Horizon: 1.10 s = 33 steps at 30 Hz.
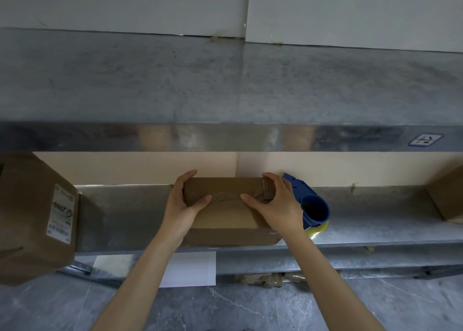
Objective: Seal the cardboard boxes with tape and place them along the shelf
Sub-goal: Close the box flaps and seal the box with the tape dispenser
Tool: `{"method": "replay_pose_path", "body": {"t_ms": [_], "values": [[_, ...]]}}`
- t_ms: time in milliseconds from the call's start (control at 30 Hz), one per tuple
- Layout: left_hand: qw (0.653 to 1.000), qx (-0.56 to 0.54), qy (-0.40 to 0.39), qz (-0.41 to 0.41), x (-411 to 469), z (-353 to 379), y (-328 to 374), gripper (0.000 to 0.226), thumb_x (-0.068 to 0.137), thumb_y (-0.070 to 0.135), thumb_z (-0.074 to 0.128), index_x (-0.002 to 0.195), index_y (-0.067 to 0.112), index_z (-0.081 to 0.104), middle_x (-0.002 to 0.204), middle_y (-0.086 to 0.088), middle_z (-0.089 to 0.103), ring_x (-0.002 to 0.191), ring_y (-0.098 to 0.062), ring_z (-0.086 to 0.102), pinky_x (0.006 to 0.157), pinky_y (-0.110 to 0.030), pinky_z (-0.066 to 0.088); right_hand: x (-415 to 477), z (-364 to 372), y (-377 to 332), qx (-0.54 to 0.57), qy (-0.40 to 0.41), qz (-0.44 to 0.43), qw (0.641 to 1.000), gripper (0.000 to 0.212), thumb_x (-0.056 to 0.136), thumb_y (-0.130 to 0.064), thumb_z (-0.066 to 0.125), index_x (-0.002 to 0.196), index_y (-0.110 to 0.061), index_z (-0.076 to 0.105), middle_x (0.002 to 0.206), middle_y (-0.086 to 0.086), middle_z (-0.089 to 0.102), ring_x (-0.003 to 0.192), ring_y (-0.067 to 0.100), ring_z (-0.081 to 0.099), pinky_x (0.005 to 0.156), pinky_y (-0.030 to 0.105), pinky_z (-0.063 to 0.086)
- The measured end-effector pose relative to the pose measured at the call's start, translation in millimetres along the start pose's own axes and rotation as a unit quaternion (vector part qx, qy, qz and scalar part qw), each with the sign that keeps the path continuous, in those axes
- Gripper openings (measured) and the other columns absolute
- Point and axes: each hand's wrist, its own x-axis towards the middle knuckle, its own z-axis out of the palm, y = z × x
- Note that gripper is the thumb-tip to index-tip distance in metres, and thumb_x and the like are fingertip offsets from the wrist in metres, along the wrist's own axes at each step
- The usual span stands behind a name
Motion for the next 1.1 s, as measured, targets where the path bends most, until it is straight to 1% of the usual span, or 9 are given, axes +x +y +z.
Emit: {"method": "replay_pose_path", "body": {"t_ms": [133,267,433,500,567,667,833,967,1100], "values": [[0.999,-0.019,-0.034,0.003,0,-1,-4,0.062,0.088,0.019,0.072,0.137,0.044,0.042,0.13,0.024,0.047,0.117,0.009,0.049,0.107,-0.031,0.044,3,-10,9,0.143,-0.059,-0.001,0.988,0.055,0.084,-0.047,0.07,0.131,-0.042,0.042,0.133,-0.012,0.044,0.123,0.009,0.045,0.094,0.026,0.042],[0.999,-0.044,-0.023,0.004,4,0,-7,0.079,0.087,0.015,0.072,0.148,0.039,0.027,0.142,0.02,0.041,0.128,0.002,0.043,0.105,-0.026,0.044,7,-14,9,0.182,-0.089,0.009,0.979,0.067,0.086,-0.035,0.072,0.142,-0.034,0.036,0.134,-0.005,0.045,0.123,0.01,0.046,0.106,0.031,0.042],[0.999,-0.033,-0.028,-0.003,7,1,-12,0.09,0.088,0.021,0.073,0.153,0.041,0.015,0.155,0.019,0.026,0.137,-0.002,0.032,0.105,-0.017,0.037,10,-20,12,0.274,-0.137,0.037,0.951,0.055,0.091,-0.027,0.067,0.135,-0.04,0.036,0.118,-0.016,0.053,0.092,-0.019,0.058,0.077,0.005,0.047],[0.999,-0.035,-0.03,-0.011,8,1,-14,0.083,0.088,0.022,0.073,0.152,0.04,0.023,0.151,0.017,0.033,0.132,-0.003,0.039,0.095,-0.009,0.04,8,-18,11,0.281,-0.125,0.037,0.951,0.051,0.092,-0.023,0.066,0.133,-0.039,0.04,0.121,-0.009,0.055,0.102,-0.007,0.06,0.084,0.012,0.049],[0.999,-0.038,-0.028,-0.014,7,1,-14,0.078,0.087,0.022,0.074,0.149,0.038,0.03,0.142,0.017,0.041,0.126,-0.001,0.045,0.085,-0.005,0.046,7,-15,9,0.253,-0.096,0.027,0.962,0.052,0.092,-0.023,0.066,0.136,-0.032,0.041,0.13,0.0,0.051,0.118,0.013,0.054,0.101,0.03,0.048],[0.999,-0.025,-0.019,-0.01,7,2,-14,0.077,0.086,0.021,0.075,0.148,0.035,0.032,0.142,0.011,0.043,0.124,-0.005,0.048,0.088,-0.01,0.046,4,-15,9,0.245,-0.083,0.03,0.965,0.052,0.092,-0.027,0.067,0.137,-0.033,0.041,0.132,-0.003,0.048,0.125,0.019,0.048,0.109,0.041,0.042],[0.999,0.01,-0.041,0.016,-3,-3,-15,0.086,0.081,0.033,0.077,0.149,0.038,0.025,0.15,0.011,0.033,0.138,-0.01,0.036,0.112,-0.03,0.036,3,-15,14,0.306,-0.084,0.065,0.946,0.036,0.097,-0.038,0.057,0.131,-0.044,0.048,0.125,-0.025,0.045,0.131,0.013,0.04,0.113,0.036,0.035],[0.996,0.052,-0.059,0.046,-14,-7,-21,0.089,0.078,0.046,0.077,0.147,0.048,0.021,0.158,0.02,0.02,0.144,-0.004,0.024,0.12,-0.039,0.026,6,-13,16,0.301,-0.091,0.071,0.947,0.024,0.101,-0.032,0.051,0.122,-0.043,0.052,0.122,-0.014,0.055,0.117,0.013,0.053,0.106,0.035,0.042],[0.992,0.088,-0.063,0.062,-17,-10,-21,0.101,0.07,0.051,0.077,0.151,0.043,0.018,0.16,0.022,0.01,0.146,-0.001,0.016,0.121,-0.036,0.021,8,-13,15,0.296,-0.086,0.068,0.949,0.019,0.101,-0.032,0.051,0.115,-0.046,0.054,0.111,-0.019,0.06,0.109,0.01,0.057,0.101,0.034,0.046]]}}
